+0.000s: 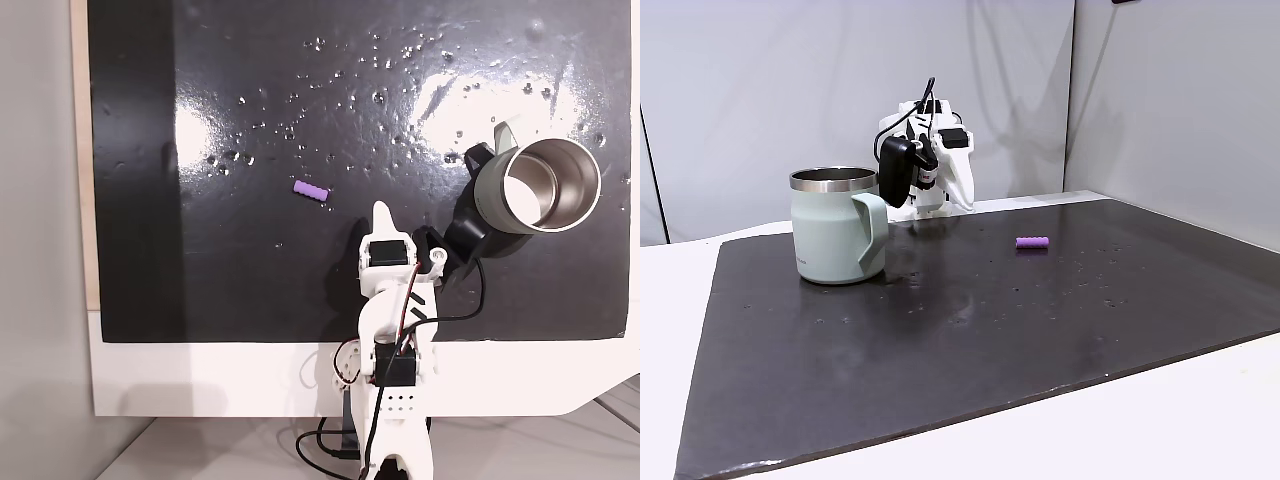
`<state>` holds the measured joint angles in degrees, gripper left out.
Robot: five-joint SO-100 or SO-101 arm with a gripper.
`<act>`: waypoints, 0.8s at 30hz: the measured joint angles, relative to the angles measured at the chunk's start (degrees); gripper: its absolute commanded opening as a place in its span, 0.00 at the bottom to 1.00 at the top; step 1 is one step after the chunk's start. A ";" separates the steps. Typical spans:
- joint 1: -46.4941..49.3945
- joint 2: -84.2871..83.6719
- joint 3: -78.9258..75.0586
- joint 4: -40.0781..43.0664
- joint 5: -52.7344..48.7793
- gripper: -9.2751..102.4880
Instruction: Grasp a pengrip and put it in the cup.
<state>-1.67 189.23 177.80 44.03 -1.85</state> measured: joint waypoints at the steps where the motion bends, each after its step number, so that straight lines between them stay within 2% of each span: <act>1: 0.00 0.00 0.00 0.00 0.00 0.08; 4: 0.00 0.00 0.00 1.14 0.00 0.08; 11: -3.34 -3.60 -7.47 9.84 -1.05 0.08; 16: -5.89 -20.04 -23.38 13.89 1.41 0.08; 24: -10.90 -50.63 -57.13 28.48 14.77 0.12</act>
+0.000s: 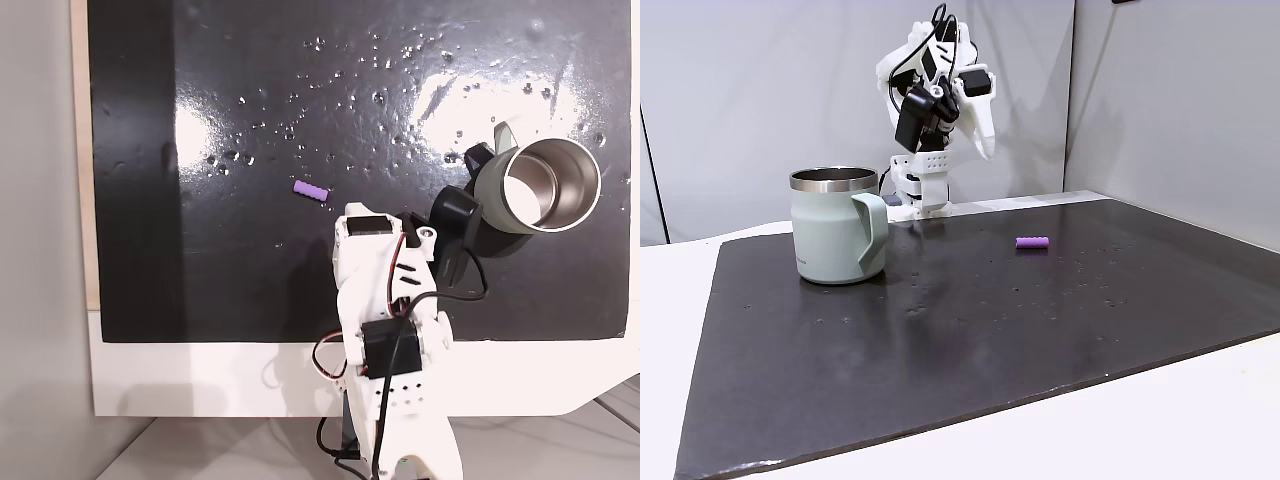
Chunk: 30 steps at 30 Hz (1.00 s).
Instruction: Grasp a pengrip and put it in the cup.
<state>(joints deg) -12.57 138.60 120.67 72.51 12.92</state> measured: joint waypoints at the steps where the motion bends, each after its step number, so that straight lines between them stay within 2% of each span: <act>1: -0.97 -3.08 -3.69 1.67 2.11 0.14; 6: -4.31 -16.26 -15.64 8.09 13.71 0.24; 9: -5.01 -21.80 -17.40 8.70 19.07 0.26; 16: -6.24 -33.49 -20.92 8.70 24.08 0.33; 30: -10.28 -51.15 -27.07 8.09 27.60 0.34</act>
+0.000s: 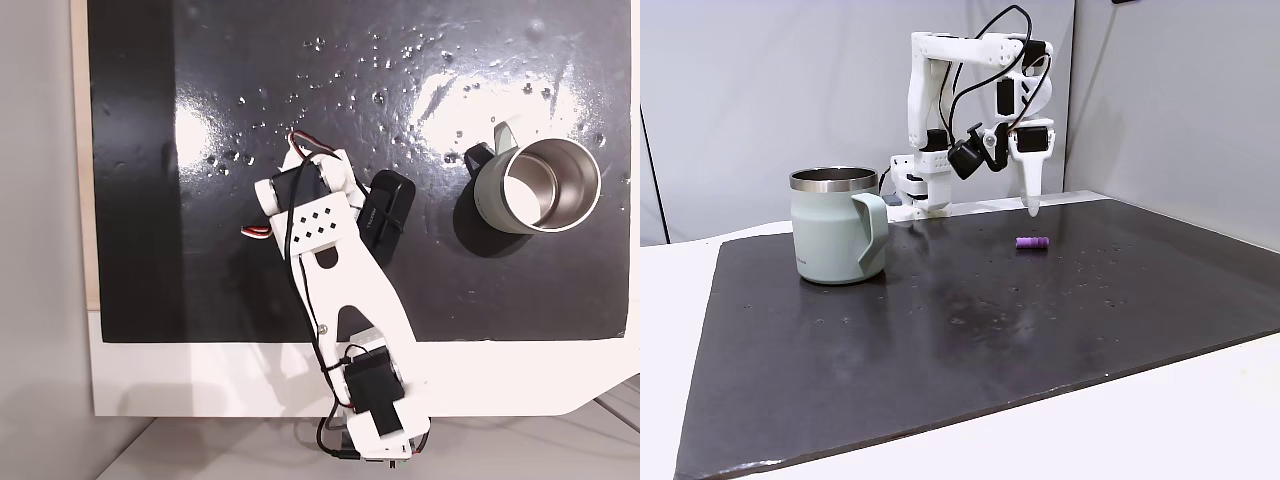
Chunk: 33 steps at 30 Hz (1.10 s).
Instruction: Grasp a pengrip and put it in the cup.
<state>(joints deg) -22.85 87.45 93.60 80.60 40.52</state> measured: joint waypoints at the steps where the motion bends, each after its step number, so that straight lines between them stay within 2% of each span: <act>1: 0.09 -0.70 0.00 -0.35 0.00 0.34; 22: -0.97 -14.68 -1.58 -5.89 0.09 0.31; 33: -1.58 -17.05 -4.31 -6.86 -0.62 0.12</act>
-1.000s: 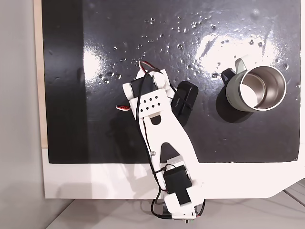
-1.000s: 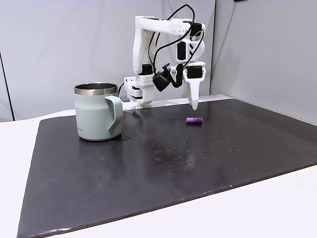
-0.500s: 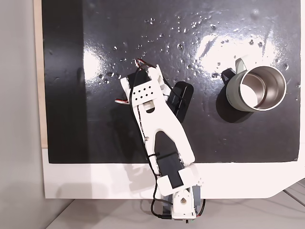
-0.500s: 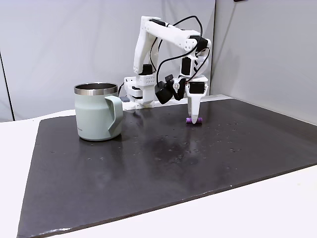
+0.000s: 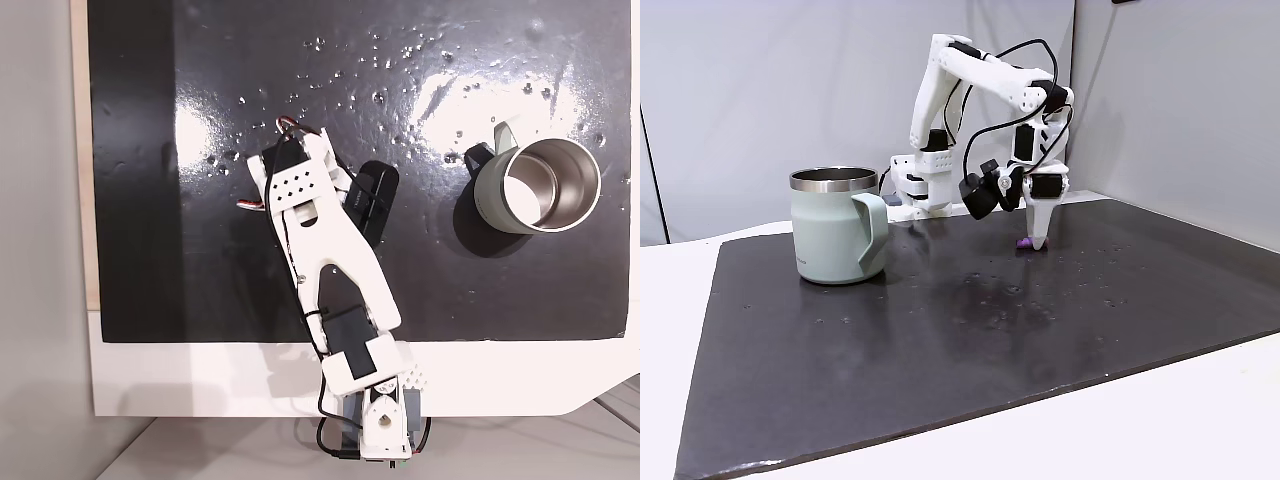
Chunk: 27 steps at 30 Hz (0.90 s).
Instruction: Grasp a pengrip and put it in the cup.
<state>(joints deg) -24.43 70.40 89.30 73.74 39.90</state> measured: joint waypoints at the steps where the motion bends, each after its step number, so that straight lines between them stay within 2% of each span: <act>1: -0.09 0.00 0.00 0.00 0.00 0.11; 11: 0.62 0.97 0.00 0.53 -0.79 0.08; 17: 2.99 10.11 -0.53 5.19 -2.99 0.08; 27: 15.12 27.86 -0.53 12.92 -14.06 0.08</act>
<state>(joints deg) -9.32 98.26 88.77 86.66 25.84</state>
